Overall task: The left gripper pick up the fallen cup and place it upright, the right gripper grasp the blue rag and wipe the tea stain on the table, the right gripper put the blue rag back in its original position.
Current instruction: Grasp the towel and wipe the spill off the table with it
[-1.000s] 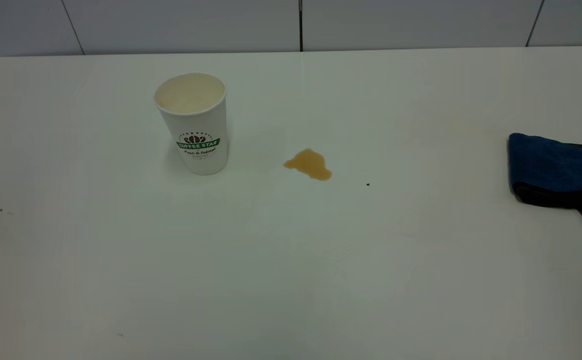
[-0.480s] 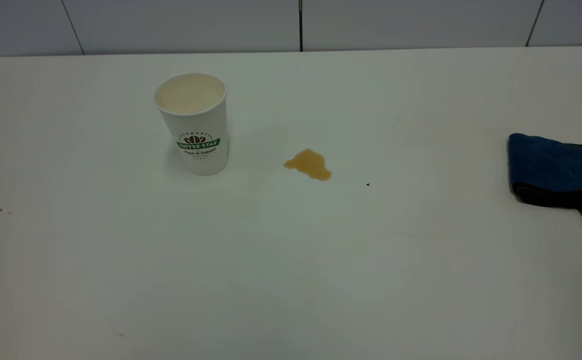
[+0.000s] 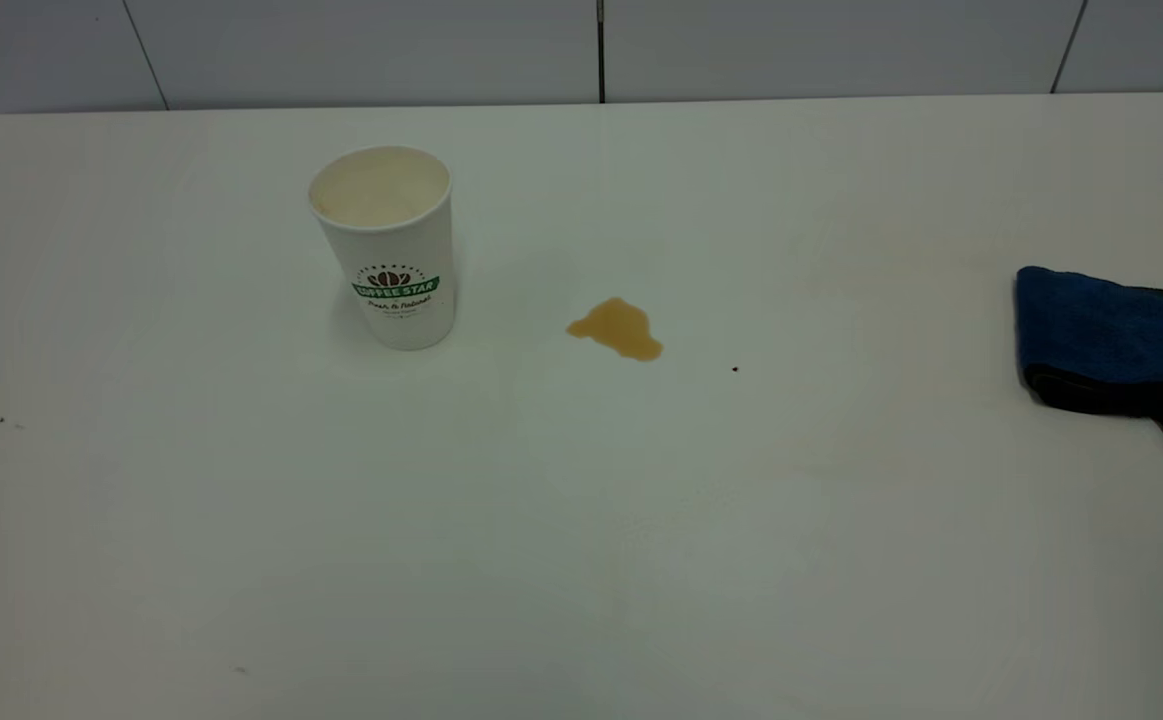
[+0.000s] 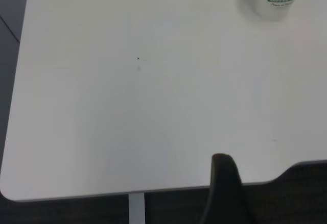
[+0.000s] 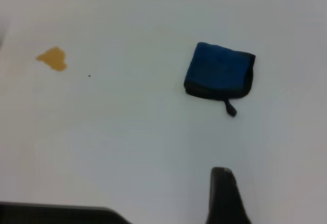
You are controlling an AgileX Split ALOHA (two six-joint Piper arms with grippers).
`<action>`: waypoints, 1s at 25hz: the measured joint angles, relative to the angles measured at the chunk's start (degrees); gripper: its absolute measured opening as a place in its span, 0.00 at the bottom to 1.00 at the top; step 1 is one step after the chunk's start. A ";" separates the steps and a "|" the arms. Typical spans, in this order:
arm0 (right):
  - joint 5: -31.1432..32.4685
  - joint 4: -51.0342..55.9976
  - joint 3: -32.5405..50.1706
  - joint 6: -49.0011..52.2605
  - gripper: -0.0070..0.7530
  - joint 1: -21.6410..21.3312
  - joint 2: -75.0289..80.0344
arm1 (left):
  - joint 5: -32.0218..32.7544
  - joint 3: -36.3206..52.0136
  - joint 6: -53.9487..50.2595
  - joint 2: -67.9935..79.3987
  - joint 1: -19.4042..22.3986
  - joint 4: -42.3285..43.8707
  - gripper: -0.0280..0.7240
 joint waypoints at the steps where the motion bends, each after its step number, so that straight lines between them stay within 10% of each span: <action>1: 0.00 1.01 -0.24 0.00 0.69 0.00 0.09 | 0.00 0.00 0.00 0.00 0.53 0.00 0.73; 11: -16.82 8.97 -1.93 -11.85 0.90 0.00 26.26 | 0.00 0.00 0.00 0.00 0.98 -0.02 0.73; 17: -32.67 19.27 -4.21 -26.96 0.89 0.00 51.51 | 0.00 0.00 0.00 0.00 0.98 -0.02 0.73; 25: -38.92 31.99 -17.40 -45.90 0.84 0.00 84.79 | 0.05 0.00 0.00 0.00 0.98 -0.02 0.73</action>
